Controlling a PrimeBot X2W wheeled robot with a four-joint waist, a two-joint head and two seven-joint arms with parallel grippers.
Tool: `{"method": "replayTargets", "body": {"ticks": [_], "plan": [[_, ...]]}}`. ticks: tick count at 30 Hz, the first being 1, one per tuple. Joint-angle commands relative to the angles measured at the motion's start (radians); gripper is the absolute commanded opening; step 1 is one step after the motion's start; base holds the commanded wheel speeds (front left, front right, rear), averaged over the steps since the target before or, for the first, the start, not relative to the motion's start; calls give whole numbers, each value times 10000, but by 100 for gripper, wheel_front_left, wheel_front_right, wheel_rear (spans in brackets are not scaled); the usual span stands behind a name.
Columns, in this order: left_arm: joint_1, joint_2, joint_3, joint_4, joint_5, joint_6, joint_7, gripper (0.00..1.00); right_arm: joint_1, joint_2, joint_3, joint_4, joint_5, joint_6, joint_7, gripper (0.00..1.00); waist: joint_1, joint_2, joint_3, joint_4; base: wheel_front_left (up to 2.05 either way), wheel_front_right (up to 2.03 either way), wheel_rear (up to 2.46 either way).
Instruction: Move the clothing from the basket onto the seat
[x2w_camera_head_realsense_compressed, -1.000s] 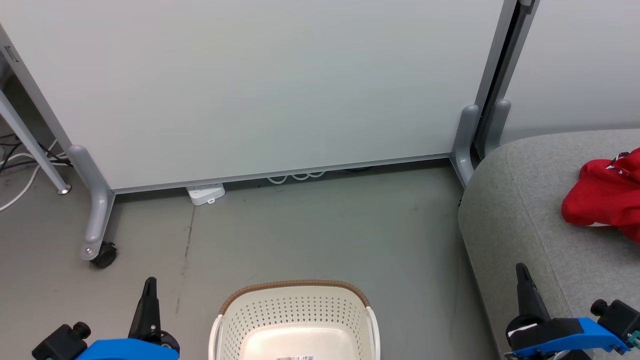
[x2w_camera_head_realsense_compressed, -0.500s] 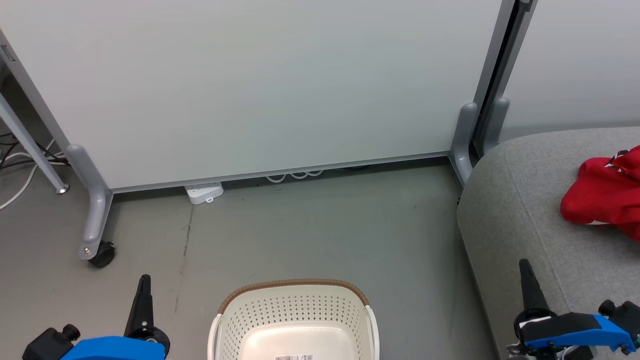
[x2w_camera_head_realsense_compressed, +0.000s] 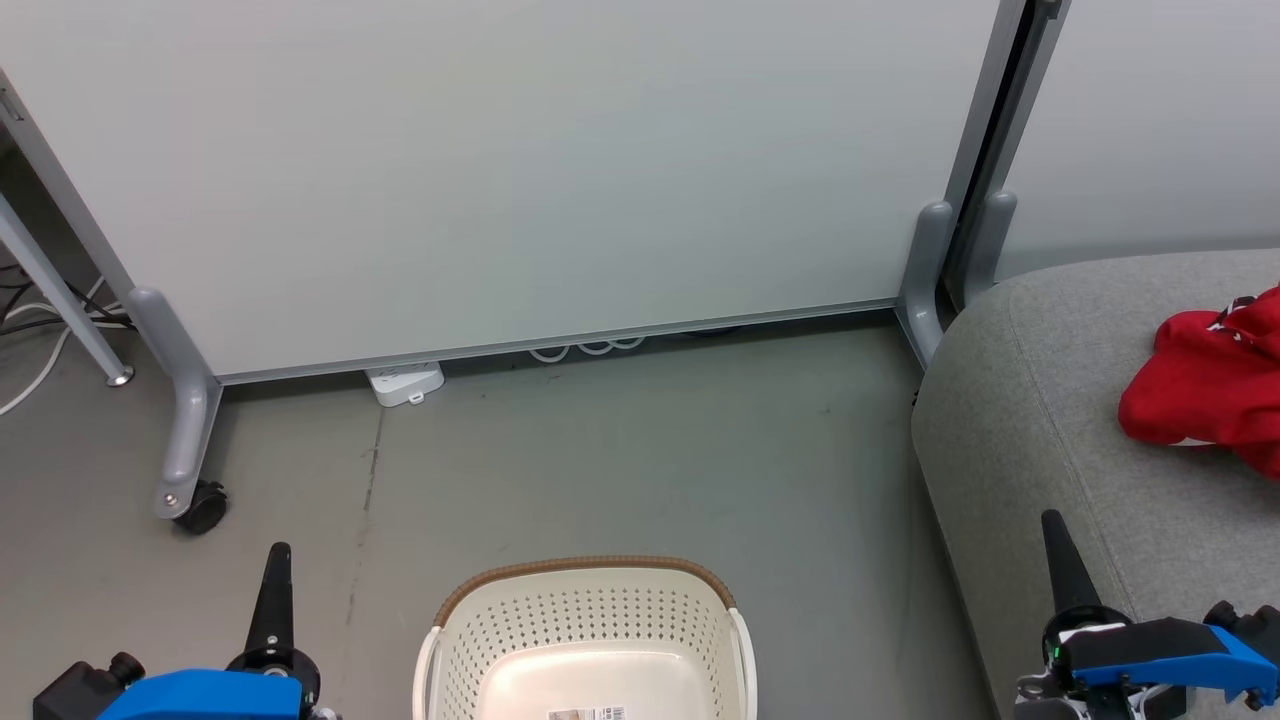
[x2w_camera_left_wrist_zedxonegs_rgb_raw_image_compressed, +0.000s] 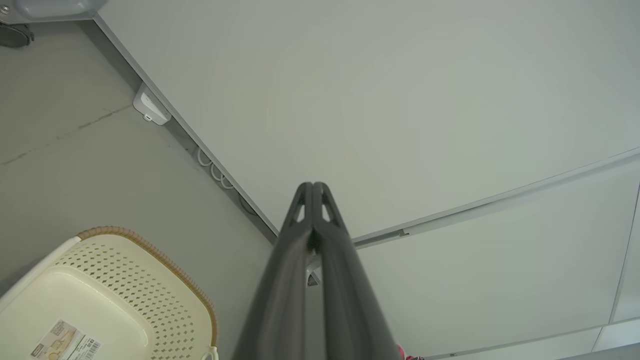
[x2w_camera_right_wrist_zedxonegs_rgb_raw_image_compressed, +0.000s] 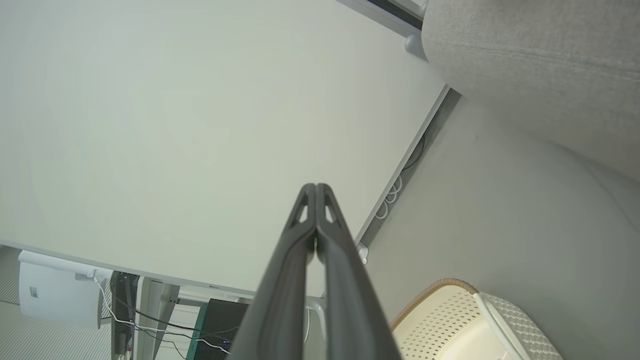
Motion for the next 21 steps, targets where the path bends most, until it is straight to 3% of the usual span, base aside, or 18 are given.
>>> {"method": "replayTargets", "body": {"ticks": [1,21], "plan": [[-252,59,77,-127,-306,-56,94,0,-265,20,-56,-145,340,-3,82,0,0,0,7,-5,0,0,0],[-278,68,296,-236,-1987,-120,532,0,-343,57,-191,-293,2141,-3,535,0,0,0,68,-57,0,0,0]]}}
